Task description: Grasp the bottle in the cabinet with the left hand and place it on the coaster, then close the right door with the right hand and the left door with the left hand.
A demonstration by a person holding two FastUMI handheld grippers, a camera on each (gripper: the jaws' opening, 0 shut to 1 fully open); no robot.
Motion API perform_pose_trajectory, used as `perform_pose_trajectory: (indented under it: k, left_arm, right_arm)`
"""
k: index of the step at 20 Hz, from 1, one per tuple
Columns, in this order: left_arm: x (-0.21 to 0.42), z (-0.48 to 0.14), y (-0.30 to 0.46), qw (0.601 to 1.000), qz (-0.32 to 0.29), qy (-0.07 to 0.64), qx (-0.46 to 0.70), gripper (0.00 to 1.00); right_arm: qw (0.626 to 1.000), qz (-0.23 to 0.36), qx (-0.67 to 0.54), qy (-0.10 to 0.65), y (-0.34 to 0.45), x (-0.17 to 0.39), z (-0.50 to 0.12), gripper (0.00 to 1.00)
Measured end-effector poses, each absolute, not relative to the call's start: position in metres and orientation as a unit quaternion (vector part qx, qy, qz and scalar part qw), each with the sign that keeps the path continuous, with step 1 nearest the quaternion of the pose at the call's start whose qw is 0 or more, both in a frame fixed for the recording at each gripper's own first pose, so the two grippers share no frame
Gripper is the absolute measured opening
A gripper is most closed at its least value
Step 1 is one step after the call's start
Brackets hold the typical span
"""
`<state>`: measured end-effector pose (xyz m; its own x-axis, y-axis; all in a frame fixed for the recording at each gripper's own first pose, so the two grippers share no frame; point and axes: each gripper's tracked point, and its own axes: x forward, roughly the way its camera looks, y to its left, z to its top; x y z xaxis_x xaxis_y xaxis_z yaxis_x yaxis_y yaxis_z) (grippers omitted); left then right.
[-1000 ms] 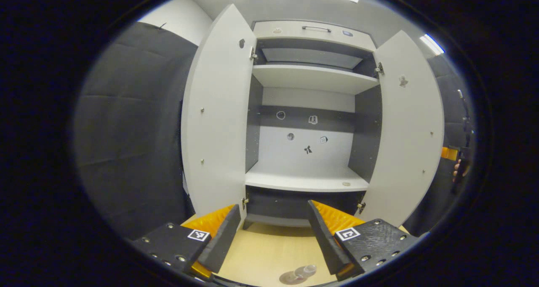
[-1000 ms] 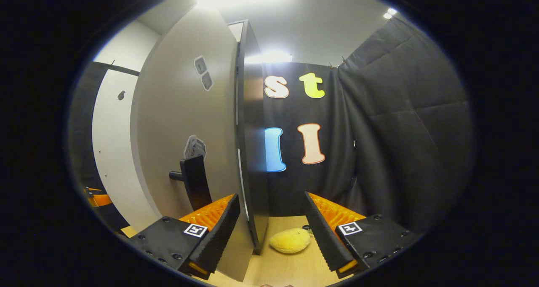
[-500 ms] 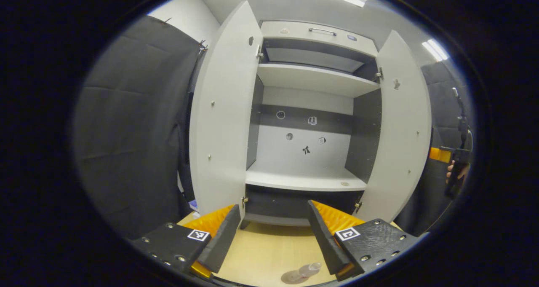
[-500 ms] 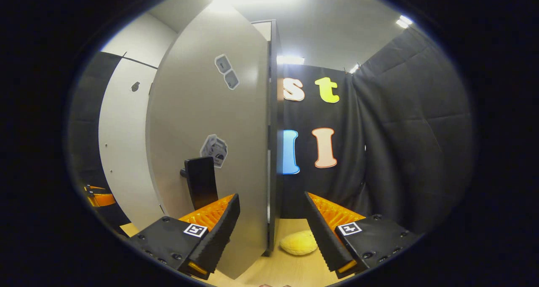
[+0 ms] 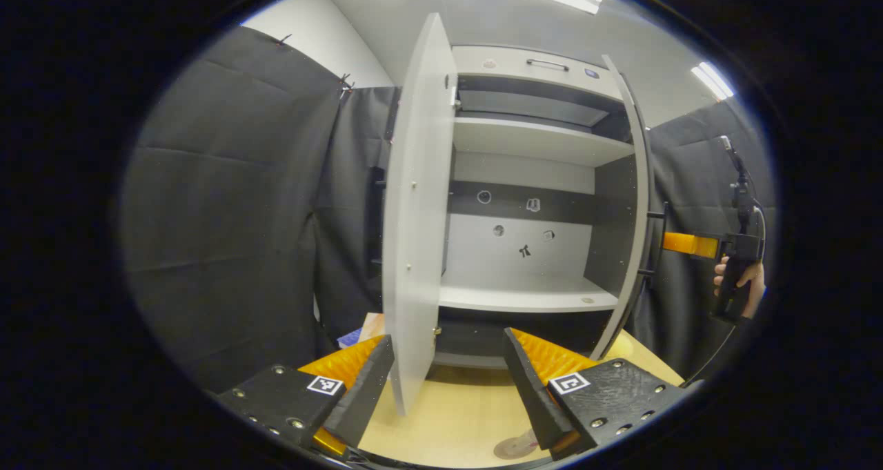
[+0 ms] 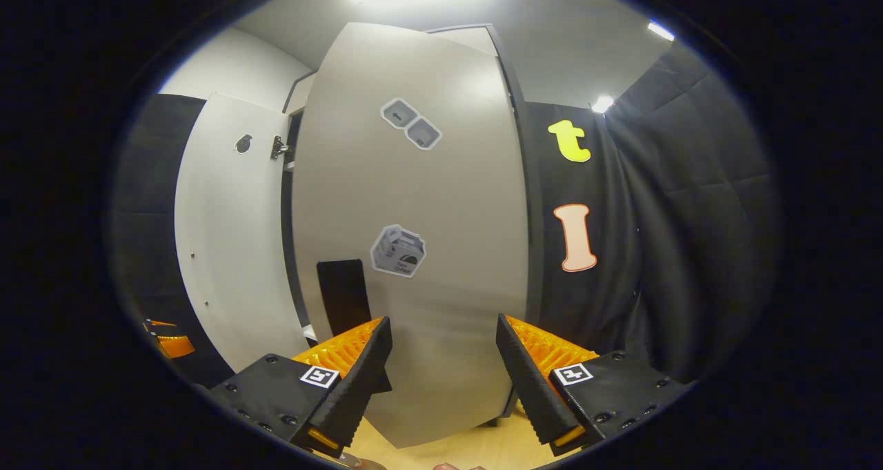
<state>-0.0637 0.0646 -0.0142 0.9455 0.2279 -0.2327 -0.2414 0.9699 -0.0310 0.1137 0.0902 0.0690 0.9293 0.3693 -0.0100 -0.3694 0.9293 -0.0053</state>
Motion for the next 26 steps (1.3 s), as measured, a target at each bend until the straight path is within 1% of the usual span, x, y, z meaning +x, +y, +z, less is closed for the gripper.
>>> perform_pose_trajectory:
  k: [3, 4, 5, 6, 7, 8, 9, 10, 11, 12, 13, 15, 16, 21, 23, 24, 25, 26]
  left_arm:
    - [-0.081, -0.017, 0.102, 0.981, 0.149, 0.114, -0.042, 0.92]
    - [-0.087, -0.017, 0.116, 0.98, 0.158, 0.113, -0.044, 0.92]
    - [-0.092, -0.016, 0.13, 0.979, 0.166, 0.11, -0.045, 0.97]
    - [-0.095, -0.015, 0.145, 0.978, 0.174, 0.108, -0.045, 0.92]
    - [-0.098, -0.014, 0.158, 0.977, 0.179, 0.104, -0.044, 0.92]
    - [-0.1, -0.013, 0.17, 0.977, 0.181, 0.1, -0.043, 0.97]
    - [-0.101, -0.011, 0.18, 0.978, 0.179, 0.094, -0.041, 0.92]
    - [-0.099, -0.009, 0.19, 0.979, 0.178, 0.091, -0.039, 0.92]
    - [-0.1, -0.008, 0.2, 0.979, 0.179, 0.089, -0.033, 0.97]
    - [-0.098, -0.007, 0.212, 0.979, 0.181, 0.092, -0.024, 0.87]
    - [-0.095, -0.004, 0.224, 0.979, 0.181, 0.093, -0.016, 0.97]
    - [-0.083, 0.007, 0.239, 0.983, 0.162, 0.08, -0.014, 0.98]
    - [-0.076, 0.014, 0.244, 0.986, 0.149, 0.073, -0.017, 0.92]
    - [-0.035, 0.032, 0.275, 0.992, 0.115, 0.056, -0.009, 0.92]
    - [-0.016, 0.037, 0.277, 0.994, 0.097, 0.051, 0.0, 0.92]
    - [-0.007, 0.038, 0.275, 0.995, 0.086, 0.047, 0.001, 0.95]
    - [0.003, 0.04, 0.27, 0.996, 0.075, 0.044, 0.001, 0.92]
    - [0.013, 0.045, 0.265, 0.997, 0.063, 0.035, 0.0, 0.92]
  right_arm:
    - [0.983, 0.186, -0.001, 0.005, 0.105, 0.108, 0.062, 0.97]
    - [0.983, 0.186, 0.006, 0.01, 0.109, 0.107, 0.059, 0.92]
    - [0.983, 0.183, 0.013, 0.016, 0.111, 0.106, 0.055, 0.97]
    - [0.984, 0.177, 0.019, 0.02, 0.112, 0.106, 0.053, 0.97]
    - [0.985, 0.171, 0.027, 0.023, 0.112, 0.106, 0.051, 0.97]
    - [0.986, 0.164, 0.034, 0.025, 0.112, 0.105, 0.048, 0.97]
    - [0.986, 0.157, 0.039, 0.028, 0.111, 0.104, 0.045, 0.97]
    - [0.988, 0.149, 0.041, 0.026, 0.11, 0.103, 0.045, 0.97]
    - [0.989, 0.137, 0.041, 0.024, 0.107, 0.104, 0.045, 0.97]
    - [0.991, 0.126, 0.039, 0.025, 0.105, 0.103, 0.044, 0.97]
    - [0.991, 0.122, 0.037, 0.026, 0.105, 0.103, 0.044, 0.98]
    - [0.993, 0.115, 0.028, 0.029, 0.107, 0.1, 0.043, 0.98]
    - [0.994, 0.108, 0.021, 0.027, 0.106, 0.1, 0.042, 0.98]
    - [0.996, 0.08, 0.021, 0.036, 0.103, 0.086, 0.027, 0.98]
    - [0.997, 0.069, 0.022, 0.037, 0.097, 0.082, 0.023, 0.98]
    - [0.997, 0.062, 0.019, 0.037, 0.093, 0.08, 0.021, 0.98]
    - [0.998, 0.055, 0.016, 0.037, 0.088, 0.077, 0.021, 0.98]
    - [0.998, 0.047, 0.014, 0.036, 0.083, 0.074, 0.02, 0.98]
